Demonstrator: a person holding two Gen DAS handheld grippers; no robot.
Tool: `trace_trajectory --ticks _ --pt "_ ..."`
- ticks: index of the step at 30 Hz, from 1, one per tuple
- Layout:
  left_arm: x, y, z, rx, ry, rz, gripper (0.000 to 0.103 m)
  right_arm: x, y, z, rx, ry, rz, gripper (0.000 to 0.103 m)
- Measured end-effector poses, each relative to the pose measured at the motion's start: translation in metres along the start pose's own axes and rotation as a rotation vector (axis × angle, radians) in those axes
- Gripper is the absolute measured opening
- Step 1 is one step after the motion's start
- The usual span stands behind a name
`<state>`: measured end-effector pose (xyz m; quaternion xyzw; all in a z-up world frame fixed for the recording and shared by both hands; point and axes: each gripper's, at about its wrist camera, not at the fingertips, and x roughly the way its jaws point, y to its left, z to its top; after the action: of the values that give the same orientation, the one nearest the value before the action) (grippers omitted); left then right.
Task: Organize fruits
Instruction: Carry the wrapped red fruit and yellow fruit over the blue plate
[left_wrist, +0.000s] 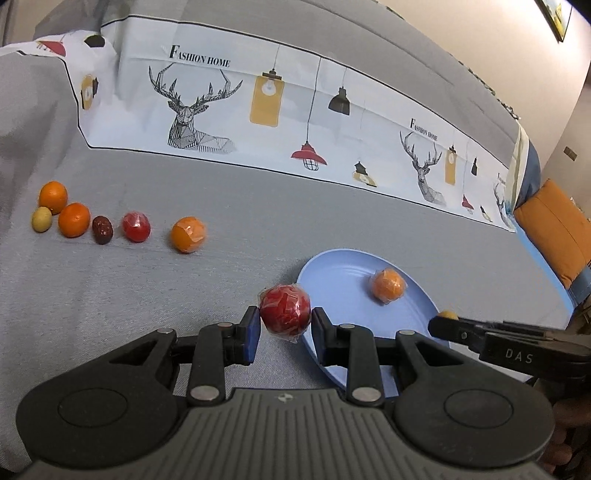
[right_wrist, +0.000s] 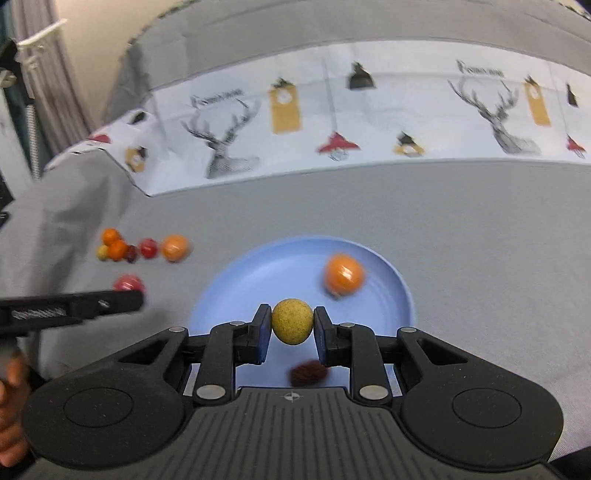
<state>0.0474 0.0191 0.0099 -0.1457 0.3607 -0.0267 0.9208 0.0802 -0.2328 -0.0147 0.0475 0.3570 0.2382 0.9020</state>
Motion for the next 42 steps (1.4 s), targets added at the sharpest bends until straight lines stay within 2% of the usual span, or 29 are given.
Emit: trace_trajectory --ticks 10,42 --pt "0.014 0.000 -0.001 -0.007 0.023 -0.006 0.033 0.000 -0.006 0.002 0.018 -0.051 -0.015 0.026" --pt "0.019 -0.003 -0.002 0.007 0.016 -0.032 0.033 0.006 -0.003 -0.001 0.009 -0.045 -0.041 0.026"
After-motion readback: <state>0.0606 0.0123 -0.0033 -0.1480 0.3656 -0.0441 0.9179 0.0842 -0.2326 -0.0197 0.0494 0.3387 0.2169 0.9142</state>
